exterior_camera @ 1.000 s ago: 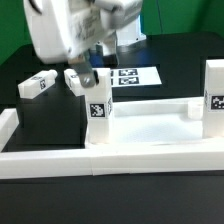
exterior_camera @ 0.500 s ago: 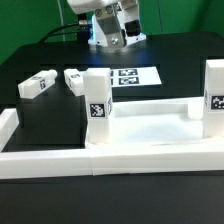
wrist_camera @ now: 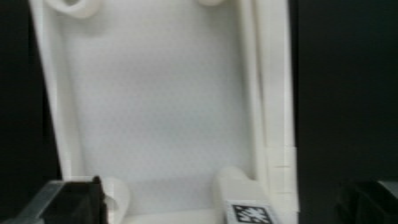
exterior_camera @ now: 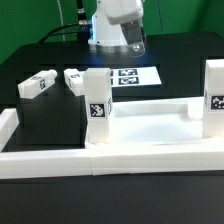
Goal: Assemble desk
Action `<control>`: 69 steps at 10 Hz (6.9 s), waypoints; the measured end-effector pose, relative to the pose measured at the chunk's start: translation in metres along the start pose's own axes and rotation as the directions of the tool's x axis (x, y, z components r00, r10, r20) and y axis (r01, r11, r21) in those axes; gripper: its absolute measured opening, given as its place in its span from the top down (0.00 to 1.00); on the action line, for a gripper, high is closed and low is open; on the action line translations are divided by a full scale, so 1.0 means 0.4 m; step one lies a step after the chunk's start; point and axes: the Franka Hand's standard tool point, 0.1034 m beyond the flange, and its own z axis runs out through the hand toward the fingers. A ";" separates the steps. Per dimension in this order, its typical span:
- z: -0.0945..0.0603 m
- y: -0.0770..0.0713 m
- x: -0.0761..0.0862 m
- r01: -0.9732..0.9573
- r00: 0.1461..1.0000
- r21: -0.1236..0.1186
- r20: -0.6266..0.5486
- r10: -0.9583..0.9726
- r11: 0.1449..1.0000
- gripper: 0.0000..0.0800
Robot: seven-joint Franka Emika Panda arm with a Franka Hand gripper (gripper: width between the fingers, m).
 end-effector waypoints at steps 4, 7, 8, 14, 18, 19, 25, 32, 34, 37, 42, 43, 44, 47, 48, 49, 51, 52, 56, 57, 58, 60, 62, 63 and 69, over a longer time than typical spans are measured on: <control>0.041 0.014 0.029 0.017 0.999 0.040 -0.041 -0.015 0.999 0.19; 0.073 0.061 0.024 0.016 0.999 0.009 -0.041 -0.016 1.000 0.19; 0.101 0.107 0.028 0.011 0.999 -0.026 -0.043 -0.012 1.000 0.19; 0.276 0.211 0.018 0.001 0.995 -0.144 -0.095 -0.014 0.990 0.19; 0.277 0.211 0.022 0.006 0.995 -0.143 -0.095 -0.020 0.990 0.19; 0.283 0.209 0.026 0.005 0.993 -0.086 -0.114 -0.015 0.996 0.19; 0.341 0.267 0.021 0.023 0.988 -0.076 -0.149 -0.035 0.997 0.19; 0.338 0.262 0.019 0.027 0.988 -0.068 -0.150 -0.037 0.997 0.93; 0.338 0.262 0.019 0.027 0.988 -0.068 -0.150 -0.037 0.997 0.93; 0.338 0.262 0.019 0.027 0.988 -0.067 -0.150 -0.037 0.997 0.93; 0.326 0.269 0.076 0.183 0.972 -0.082 -0.138 -0.193 0.980 0.93; 0.327 0.275 0.090 0.216 0.965 -0.094 -0.131 -0.228 0.972 0.93; 0.326 0.277 0.092 0.249 0.957 -0.100 -0.129 -0.260 0.963 0.93; 0.322 0.289 0.111 0.359 0.920 -0.122 -0.118 -0.373 0.925 0.93; 0.315 0.305 0.139 0.451 0.879 -0.143 -0.100 -0.466 0.881 0.93; 0.300 0.312 0.170 0.564 0.813 -0.155 -0.072 -0.578 0.811 0.93; 0.286 0.311 0.187 0.667 0.731 -0.156 -0.052 -0.680 0.728 0.93; 0.290 0.310 0.173 0.717 0.680 -0.167 -0.048 -0.732 0.677 0.93; 0.290 0.251 0.194 0.932 0.309 -0.200 0.001 -0.951 0.303 0.93; 0.291 0.242 0.194 0.962 0.183 -0.209 0.011 -0.983 0.177 0.93; 0.293 0.241 0.193 0.969 0.128 -0.213 0.005 -0.992 0.124 0.93; 0.299 0.256 0.200 0.975 0.031 -0.220 0.028 -0.999 0.024 0.93; 0.297 0.254 0.207 0.974 -0.050 -0.219 0.049 -0.998 -0.060 0.93; 0.288 0.255 0.216 0.975 -0.111 -0.179 0.130 -0.985 -0.133 0.93; 0.293 0.220 0.210 0.919 -0.337 -0.140 0.207 -0.918 -0.369 0.93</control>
Offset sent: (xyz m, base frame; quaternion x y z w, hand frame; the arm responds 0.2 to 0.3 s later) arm 0.0000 0.0000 0.0000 0.0000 0.0000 0.0000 1.0000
